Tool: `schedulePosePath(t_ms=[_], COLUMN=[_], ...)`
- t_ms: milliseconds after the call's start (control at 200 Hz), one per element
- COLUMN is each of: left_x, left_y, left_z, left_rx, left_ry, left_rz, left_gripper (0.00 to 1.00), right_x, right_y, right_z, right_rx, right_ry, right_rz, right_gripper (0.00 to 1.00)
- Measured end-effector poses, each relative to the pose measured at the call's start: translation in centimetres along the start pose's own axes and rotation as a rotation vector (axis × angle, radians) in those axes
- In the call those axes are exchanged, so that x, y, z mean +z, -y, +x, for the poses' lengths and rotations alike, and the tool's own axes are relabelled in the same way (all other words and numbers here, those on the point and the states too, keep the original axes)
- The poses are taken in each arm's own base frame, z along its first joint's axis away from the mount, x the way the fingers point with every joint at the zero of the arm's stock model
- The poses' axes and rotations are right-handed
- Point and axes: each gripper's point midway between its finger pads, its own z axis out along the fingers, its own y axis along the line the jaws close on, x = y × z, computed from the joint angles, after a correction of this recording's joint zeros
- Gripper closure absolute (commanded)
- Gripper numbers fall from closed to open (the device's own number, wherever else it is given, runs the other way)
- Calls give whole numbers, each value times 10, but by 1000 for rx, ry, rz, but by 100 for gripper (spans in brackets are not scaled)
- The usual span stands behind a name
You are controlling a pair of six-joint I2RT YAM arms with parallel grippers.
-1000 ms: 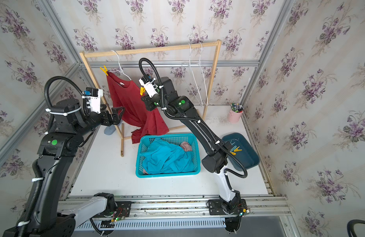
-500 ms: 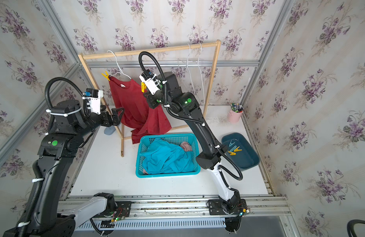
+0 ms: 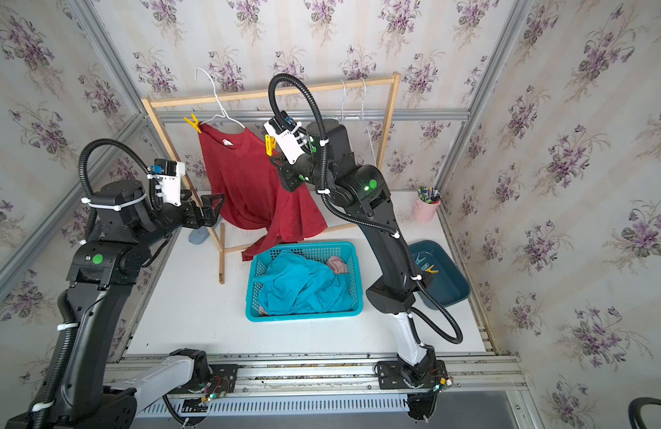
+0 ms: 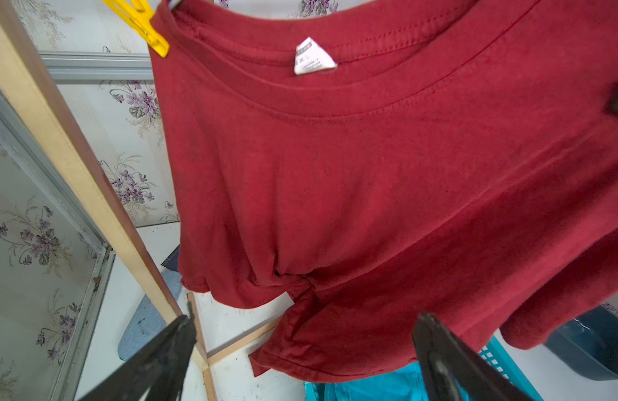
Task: Remove the clothespins securing t-shirts to the hanger
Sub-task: Pick up the hanger from the clothes rail.
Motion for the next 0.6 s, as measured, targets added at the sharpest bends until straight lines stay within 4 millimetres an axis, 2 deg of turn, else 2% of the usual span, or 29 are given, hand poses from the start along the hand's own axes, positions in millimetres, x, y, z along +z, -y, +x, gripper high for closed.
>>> schedulePosePath(t_ms=[130, 235, 435, 599], left_x=[-2, -7, -26, -39], left_y=[1, 5, 34, 58], left_z=[-3, -8, -27, -41], left_rx=[1, 5, 33, 48], left_ry=[8, 25, 110, 177], left_rz=[4, 18, 169, 305], left_gripper=[1, 1, 1, 1], right_x=[-14, -34, -91, -137], right_y=[1, 4, 9, 2], right_z=[-3, -7, -25, -42], right_rx=[-6, -12, -41, -64], right_ry=[-3, -7, 31, 91], right_rz=[11, 22, 74, 81], right_gripper=[100, 100, 100, 100])
